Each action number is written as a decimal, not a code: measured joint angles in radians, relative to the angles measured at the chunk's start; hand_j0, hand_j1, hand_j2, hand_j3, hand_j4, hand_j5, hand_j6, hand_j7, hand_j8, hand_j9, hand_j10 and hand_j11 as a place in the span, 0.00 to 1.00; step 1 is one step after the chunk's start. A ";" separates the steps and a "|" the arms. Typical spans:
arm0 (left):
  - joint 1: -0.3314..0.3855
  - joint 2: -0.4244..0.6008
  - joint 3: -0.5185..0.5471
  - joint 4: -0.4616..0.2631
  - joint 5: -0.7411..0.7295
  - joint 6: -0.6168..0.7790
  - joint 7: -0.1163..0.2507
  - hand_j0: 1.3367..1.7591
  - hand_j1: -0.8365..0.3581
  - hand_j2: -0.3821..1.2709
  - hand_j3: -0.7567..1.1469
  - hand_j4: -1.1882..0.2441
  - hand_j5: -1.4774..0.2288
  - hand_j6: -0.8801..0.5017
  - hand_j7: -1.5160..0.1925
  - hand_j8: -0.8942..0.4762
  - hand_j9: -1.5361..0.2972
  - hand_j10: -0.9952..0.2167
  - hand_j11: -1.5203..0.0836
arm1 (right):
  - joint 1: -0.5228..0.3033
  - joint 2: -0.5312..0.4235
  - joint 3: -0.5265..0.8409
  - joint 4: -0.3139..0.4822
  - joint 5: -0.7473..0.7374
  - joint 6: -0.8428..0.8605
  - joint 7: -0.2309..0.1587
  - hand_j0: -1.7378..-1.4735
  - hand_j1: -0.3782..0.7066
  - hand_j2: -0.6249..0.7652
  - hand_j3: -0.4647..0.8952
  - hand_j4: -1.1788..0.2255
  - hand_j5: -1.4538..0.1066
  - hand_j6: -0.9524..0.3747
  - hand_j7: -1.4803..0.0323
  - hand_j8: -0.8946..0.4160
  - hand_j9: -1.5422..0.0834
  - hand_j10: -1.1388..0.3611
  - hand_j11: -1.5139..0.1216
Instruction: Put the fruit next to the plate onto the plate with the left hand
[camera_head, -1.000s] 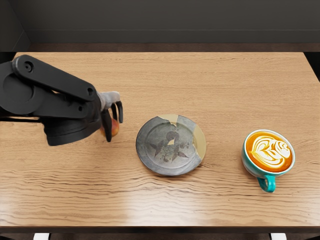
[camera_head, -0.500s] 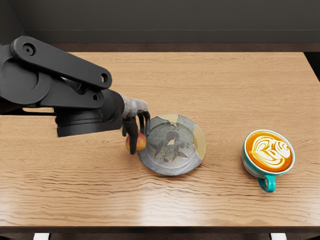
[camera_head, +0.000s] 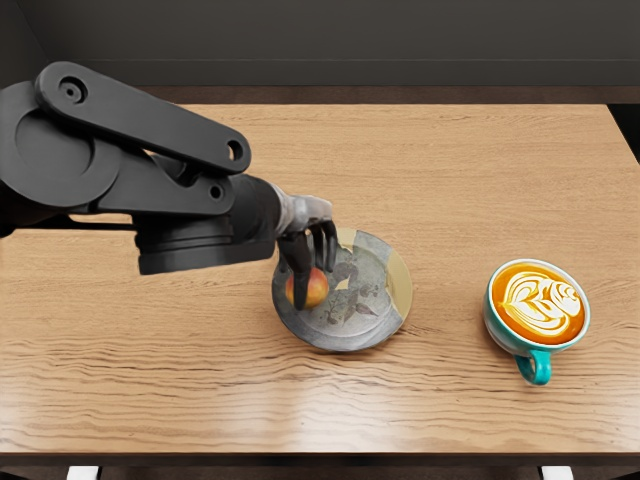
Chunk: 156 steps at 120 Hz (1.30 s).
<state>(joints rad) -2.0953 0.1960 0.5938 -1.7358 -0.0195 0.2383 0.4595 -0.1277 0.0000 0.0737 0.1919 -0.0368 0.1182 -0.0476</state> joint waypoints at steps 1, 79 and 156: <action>0.000 0.000 -0.001 0.000 0.000 0.001 0.000 0.75 0.27 0.86 0.40 0.24 0.16 0.28 0.21 0.28 0.20 0.11 0.22 | 0.000 0.000 0.000 0.000 0.000 0.000 0.000 0.30 0.04 0.45 0.34 0.83 0.92 0.71 0.97 0.67 0.94 0.75 0.91; 0.020 0.323 -0.143 0.039 0.009 -0.061 -0.001 0.76 0.91 0.28 0.40 0.77 0.79 0.59 0.82 0.60 0.77 0.75 0.87 | 0.000 0.000 0.000 0.000 0.000 0.000 0.000 0.30 0.04 0.45 0.34 0.83 0.92 0.71 0.97 0.67 0.94 0.75 0.91; 0.588 0.951 -0.701 0.138 -0.019 -0.840 -0.148 0.76 0.98 0.23 0.40 0.82 0.86 0.63 0.88 0.64 0.83 0.81 0.94 | 0.000 0.000 0.000 0.000 0.000 0.000 0.000 0.30 0.04 0.45 0.34 0.83 0.92 0.71 0.97 0.67 0.94 0.75 0.91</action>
<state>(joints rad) -1.5076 1.1465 -0.1069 -1.5977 -0.0385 -0.6021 0.3111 -0.1275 0.0000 0.0736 0.1918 -0.0368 0.1181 -0.0479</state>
